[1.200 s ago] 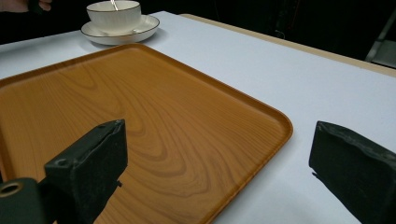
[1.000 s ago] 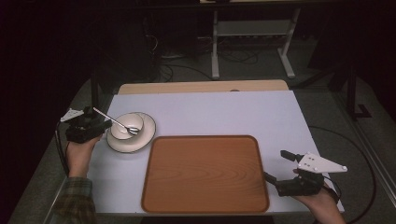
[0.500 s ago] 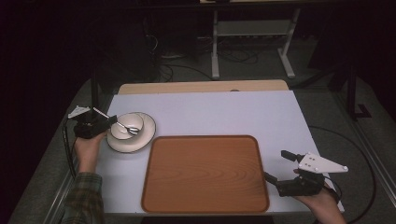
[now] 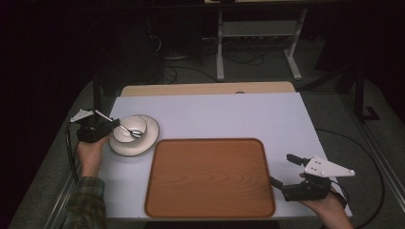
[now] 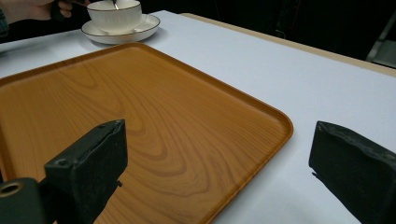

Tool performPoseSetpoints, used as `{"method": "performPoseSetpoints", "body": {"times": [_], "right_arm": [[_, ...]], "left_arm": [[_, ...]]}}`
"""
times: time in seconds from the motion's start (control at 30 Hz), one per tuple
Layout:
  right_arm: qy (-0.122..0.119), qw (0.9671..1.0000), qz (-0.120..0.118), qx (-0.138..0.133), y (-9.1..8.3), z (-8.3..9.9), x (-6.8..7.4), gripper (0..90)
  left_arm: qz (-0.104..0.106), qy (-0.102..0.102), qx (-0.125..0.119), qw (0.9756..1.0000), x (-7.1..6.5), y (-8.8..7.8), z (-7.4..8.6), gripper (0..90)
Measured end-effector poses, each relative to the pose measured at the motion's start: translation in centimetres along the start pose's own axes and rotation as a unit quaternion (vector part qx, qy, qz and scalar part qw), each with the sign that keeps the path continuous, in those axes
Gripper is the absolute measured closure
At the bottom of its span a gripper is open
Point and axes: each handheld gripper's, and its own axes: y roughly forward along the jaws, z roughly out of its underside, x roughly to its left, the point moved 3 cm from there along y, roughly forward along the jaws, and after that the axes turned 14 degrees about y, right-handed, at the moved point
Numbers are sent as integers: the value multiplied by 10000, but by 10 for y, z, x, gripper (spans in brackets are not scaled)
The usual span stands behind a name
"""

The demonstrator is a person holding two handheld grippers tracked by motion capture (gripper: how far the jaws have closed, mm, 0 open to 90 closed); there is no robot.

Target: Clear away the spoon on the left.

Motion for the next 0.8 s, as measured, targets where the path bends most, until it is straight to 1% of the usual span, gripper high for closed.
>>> {"method": "performPoseSetpoints", "body": {"times": [0.03, 0.07, 0.2, 0.23, 0.37, 0.47, 0.5, 0.6, 0.63, 0.67, 0.8], "right_arm": [[-1, 10000, 2, -1, 0, 0, 0, 38], [4, 10000, 6, -3, 0, 0, 0, 38], [4, 10000, 17, -4, -1, 0, -1, 39], [5, 10000, 23, -4, -1, 0, -1, 39], [9, 10000, 25, -18, -2, 0, -1, 39], [5, 10000, 23, -38, -2, -1, -1, 39], [4, 10000, 17, -39, -2, -1, -1, 39], [-4, 10000, 17, -38, -3, -1, -1, 39], [-2, 10000, 17, -37, -3, -1, -2, 39], [3, 10000, 17, -49, -3, -1, -2, 39], [2, 10000, 23, -63, -3, -2, -2, 39]], "left_arm": [[0, 0, 0, 10000, 0, 0, 0, 644], [-27, 51, 14, 10000, -1, 0, 0, 653], [-86, 110, 62, 9999, -3, -1, -2, 661], [-110, 169, 83, 9998, -4, -3, -3, 664], [-132, 250, 68, 9996, -7, -5, -5, 676], [-108, 265, 68, 9996, -9, -6, -7, 692], [-49, 262, 51, 9996, -11, -7, -8, 699], [7, 239, -1, 9997, -13, -7, -9, 719], [30, 270, -5, 9996, -14, -8, -10, 728], [61, 252, -36, 9997, -15, -8, -12, 747], [177, 278, -114, 9994, -20, -10, -16, 775]]}}
